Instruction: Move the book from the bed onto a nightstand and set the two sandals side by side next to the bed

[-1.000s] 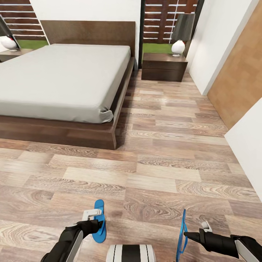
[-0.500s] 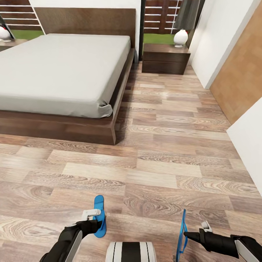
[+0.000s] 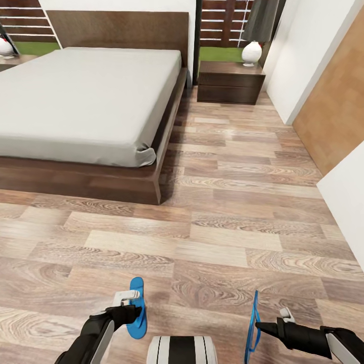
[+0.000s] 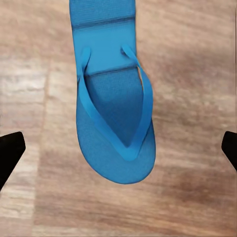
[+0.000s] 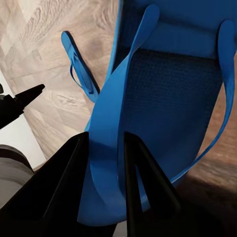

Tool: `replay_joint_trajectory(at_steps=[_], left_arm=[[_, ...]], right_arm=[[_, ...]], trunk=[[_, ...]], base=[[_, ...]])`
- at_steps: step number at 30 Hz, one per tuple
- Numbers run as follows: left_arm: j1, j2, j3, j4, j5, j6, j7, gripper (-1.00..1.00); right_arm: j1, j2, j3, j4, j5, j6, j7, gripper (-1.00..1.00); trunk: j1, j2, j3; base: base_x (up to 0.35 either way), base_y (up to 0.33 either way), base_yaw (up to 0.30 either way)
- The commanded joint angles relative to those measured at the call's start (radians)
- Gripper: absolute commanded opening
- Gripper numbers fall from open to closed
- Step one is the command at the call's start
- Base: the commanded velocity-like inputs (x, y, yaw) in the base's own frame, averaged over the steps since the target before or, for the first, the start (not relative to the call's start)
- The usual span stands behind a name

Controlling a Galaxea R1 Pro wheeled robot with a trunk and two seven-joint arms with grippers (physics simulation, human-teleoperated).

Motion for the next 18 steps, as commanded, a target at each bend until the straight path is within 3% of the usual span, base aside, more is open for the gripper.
replay_joint_trajectory(at_steps=[1, 14, 18], left_arm=[[0.0, 0.0, 0.0, -0.001, 0.008, 0.001, 0.002, 1.0], [0.0, -0.001, 0.0, -0.001, 0.008, -0.007, 0.003, 1.0], [0.0, -0.002, 0.0, -0.005, 0.015, -0.007, 0.0, 1.0]], right_arm=[[-0.001, -0.001, 0.005, 0.0, -0.01, 0.007, 0.0, -1.0], [-0.001, -0.002, 0.004, 0.002, -0.012, 0.007, 0.008, -1.0], [0.001, -0.025, -0.02, 0.0, -0.014, 0.007, 0.012, -1.0]], trunk=[[0.0, 0.0, -0.001], [0.0, 0.0, -0.001], [0.0, 0.0, -0.001]], base=[[0.203, 0.0, 0.0], [0.033, 0.0, 0.0], [0.0, 0.0, 0.0]])
